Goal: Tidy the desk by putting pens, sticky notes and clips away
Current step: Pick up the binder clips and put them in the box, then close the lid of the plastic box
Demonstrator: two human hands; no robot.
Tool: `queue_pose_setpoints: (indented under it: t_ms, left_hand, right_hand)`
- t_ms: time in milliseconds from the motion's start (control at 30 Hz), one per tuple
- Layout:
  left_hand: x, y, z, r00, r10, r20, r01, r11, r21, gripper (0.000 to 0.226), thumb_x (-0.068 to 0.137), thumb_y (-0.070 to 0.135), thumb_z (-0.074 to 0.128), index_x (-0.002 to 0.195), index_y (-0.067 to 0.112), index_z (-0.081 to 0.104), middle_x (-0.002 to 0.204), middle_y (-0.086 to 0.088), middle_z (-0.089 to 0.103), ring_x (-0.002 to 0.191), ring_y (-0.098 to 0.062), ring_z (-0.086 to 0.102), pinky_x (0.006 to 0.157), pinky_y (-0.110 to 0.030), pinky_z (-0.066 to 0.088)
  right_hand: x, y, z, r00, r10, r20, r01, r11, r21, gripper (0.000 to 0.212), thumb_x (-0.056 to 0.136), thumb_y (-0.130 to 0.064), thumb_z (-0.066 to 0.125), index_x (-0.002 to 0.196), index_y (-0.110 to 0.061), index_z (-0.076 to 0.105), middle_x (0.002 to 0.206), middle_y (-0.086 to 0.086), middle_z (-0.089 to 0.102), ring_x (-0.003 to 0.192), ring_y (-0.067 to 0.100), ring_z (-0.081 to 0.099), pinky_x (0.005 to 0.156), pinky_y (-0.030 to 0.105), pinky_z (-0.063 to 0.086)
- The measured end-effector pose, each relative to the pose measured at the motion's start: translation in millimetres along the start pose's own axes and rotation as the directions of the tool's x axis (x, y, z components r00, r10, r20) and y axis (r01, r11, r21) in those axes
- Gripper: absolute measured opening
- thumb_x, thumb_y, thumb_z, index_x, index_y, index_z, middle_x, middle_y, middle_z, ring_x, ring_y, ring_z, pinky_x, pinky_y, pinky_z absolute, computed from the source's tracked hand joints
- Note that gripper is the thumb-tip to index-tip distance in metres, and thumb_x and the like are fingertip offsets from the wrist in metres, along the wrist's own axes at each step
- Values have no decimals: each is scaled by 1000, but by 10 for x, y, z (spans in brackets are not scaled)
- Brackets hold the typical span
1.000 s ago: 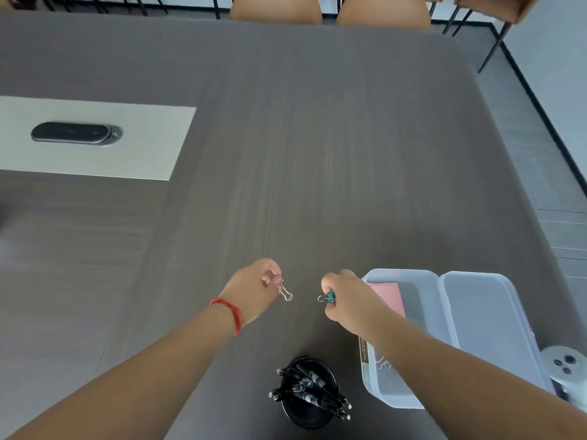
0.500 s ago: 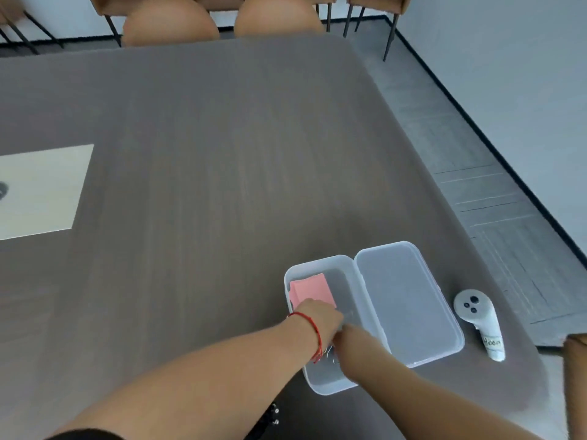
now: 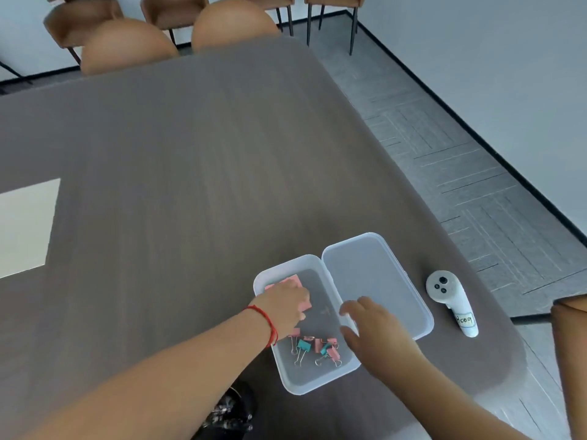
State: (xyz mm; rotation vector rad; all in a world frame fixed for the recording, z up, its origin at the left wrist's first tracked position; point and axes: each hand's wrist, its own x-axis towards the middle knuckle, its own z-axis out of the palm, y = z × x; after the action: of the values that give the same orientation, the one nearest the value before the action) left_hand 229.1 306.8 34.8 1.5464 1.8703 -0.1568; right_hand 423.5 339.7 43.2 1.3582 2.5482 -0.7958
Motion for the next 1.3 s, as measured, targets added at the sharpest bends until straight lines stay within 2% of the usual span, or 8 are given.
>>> queue_pose_setpoints:
  t_ms: [167, 300, 400, 567, 800, 1000, 1200, 1300]
  left_hand:
    - [-373, -406, -435, 986, -85, -145, 68, 991, -113, 23, 88, 19, 53, 108, 13, 63, 115, -8, 64, 108, -26, 59, 95, -31, 45]
    - [-567, -572, -455, 975, -203, -91, 184, 965, -184, 29, 90, 29, 56, 114, 14, 63, 118, -4, 67, 110, -24, 60, 97, -30, 45]
    - [-665, -642, -252, 959, -283, 1, 266, 899, -348, 37, 89, 30, 58, 122, 14, 56, 123, -4, 65, 111, -22, 61, 98, -31, 46]
    - [-702, -566, 117, 937, -323, 134, 324, 659, -678, 39, 78, 24, 65, 111, 12, 48, 98, -2, 67, 84, -17, 63, 80, -36, 55]
    - [-815, -715, 197, 929, -345, 132, 299, 494, -816, 23, 83, 17, 64, 98, 17, 47, 113, -11, 67, 88, -20, 61, 76, -34, 56]
    - [-1007, -911, -37, 900, -431, 59, 261, 426, -866, 19, 88, 16, 59, 103, 11, 49, 91, -5, 59, 76, -17, 58, 68, -27, 52]
    - [-1264, -1034, -69, 900, -435, -11, 219, 474, -853, 24, 87, 20, 59, 108, 11, 51, 97, -6, 62, 83, -19, 60, 88, -38, 55]
    - [-1415, -1119, 3, 898, -439, -16, 220, 481, -849, 27, 88, 21, 59, 111, 9, 51, 99, -7, 61, 84, -20, 59, 87, -38, 55]
  right_hand:
    - [-135, 585, -288, 966, 107, -236, -101, 994, 38, 36, 82, -30, 69, 116, -28, 58, 118, -3, 58, 106, 25, 59, 88, 40, 48]
    - [77, 874, -335, 894, 444, -63, -437, 894, 102, 70, 81, -42, 67, 140, -23, 35, 139, 7, 45, 123, 31, 48, 99, 50, 43]
    - [178, 887, -405, 827, 542, 147, -549, 725, 416, 76, 87, -38, 64, 148, -18, 23, 142, 15, 44, 122, 35, 49, 102, 45, 42]
    - [97, 748, -579, 791, 610, 44, -562, 696, 446, 70, 88, -39, 62, 146, -16, 30, 132, 11, 54, 107, 32, 54, 95, 42, 43]
    - [-635, -144, -826, 901, 286, -327, -217, 948, 233, 46, 84, -28, 66, 125, -34, 46, 103, -14, 57, 93, 14, 61, 84, 36, 50]
    - [-619, -952, -243, 971, -29, -239, 29, 1000, -4, 53, 89, -37, 55, 137, -37, 33, 123, -14, 51, 110, 14, 56, 103, 35, 38]
    - [-326, -1194, 579, 975, -167, -144, 111, 936, -334, 55, 65, -24, 67, 118, -28, 50, 85, -3, 62, 70, 22, 64, 64, 36, 47]
    - [-285, -1190, 737, 982, -153, -108, 99, 915, -392, 59, 69, -23, 65, 125, -24, 47, 91, 0, 60, 74, 24, 63, 67, 38, 45]
